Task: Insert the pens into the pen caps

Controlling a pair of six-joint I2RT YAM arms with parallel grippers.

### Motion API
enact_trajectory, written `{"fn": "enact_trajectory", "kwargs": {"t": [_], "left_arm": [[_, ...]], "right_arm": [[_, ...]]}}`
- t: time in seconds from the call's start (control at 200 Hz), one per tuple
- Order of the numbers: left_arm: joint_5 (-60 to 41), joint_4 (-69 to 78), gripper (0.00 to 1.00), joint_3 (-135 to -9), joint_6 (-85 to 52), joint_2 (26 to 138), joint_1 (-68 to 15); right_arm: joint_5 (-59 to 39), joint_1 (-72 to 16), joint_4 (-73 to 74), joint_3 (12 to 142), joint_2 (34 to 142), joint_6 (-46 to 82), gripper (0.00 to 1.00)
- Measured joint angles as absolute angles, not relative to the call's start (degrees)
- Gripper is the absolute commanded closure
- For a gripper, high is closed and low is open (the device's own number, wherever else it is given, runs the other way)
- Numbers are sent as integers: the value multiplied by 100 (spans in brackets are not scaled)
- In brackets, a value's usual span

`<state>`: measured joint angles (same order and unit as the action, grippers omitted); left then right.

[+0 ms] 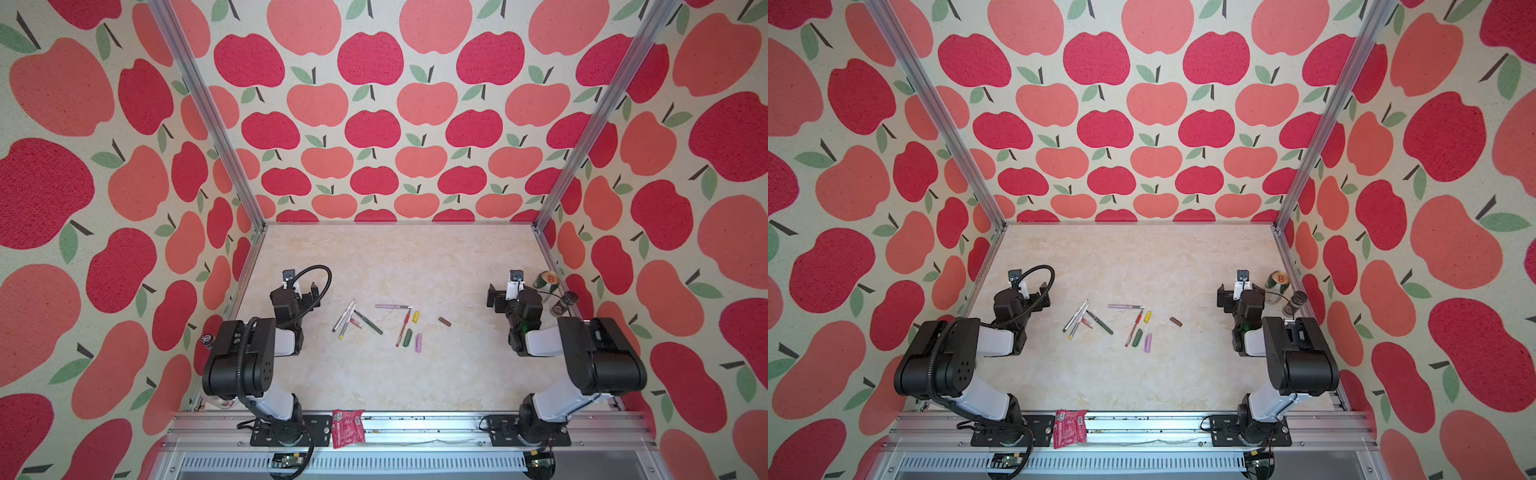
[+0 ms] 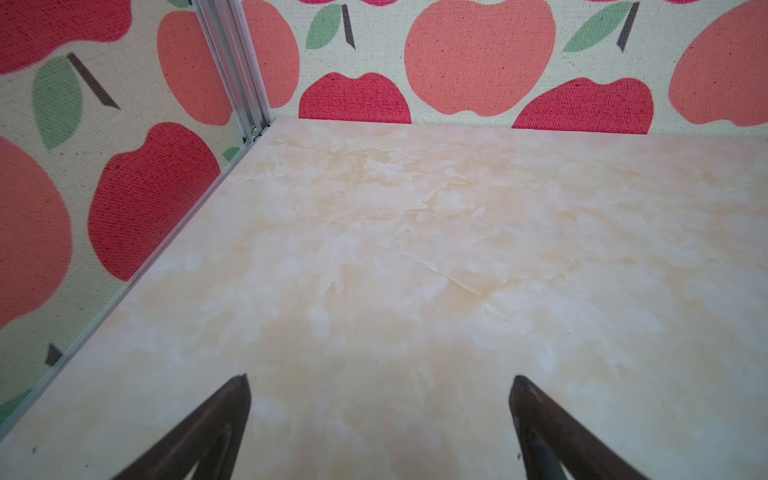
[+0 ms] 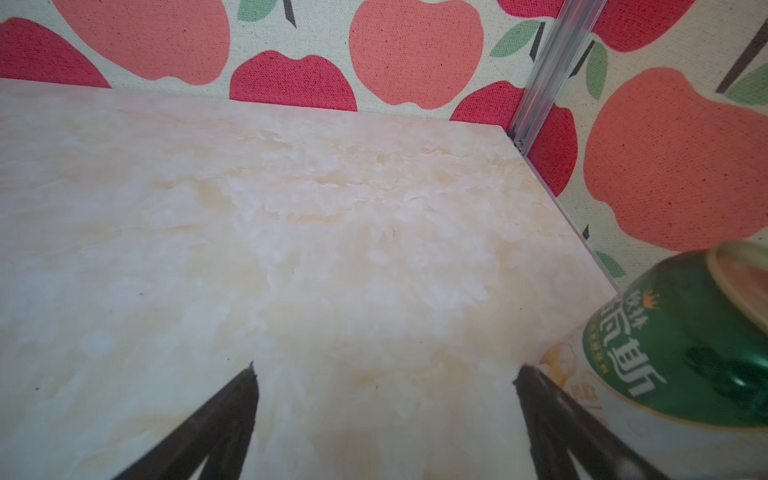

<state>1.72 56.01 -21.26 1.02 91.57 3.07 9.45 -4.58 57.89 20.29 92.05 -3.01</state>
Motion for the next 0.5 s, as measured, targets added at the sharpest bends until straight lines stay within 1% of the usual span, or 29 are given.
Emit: {"fn": "enact_trajectory", "kwargs": {"t": [0.5], "left_arm": [[172,5601,1,-2126,104,9155,307]], "right_arm": [[888,-458,5743,2029,9205,-316,1]]}}
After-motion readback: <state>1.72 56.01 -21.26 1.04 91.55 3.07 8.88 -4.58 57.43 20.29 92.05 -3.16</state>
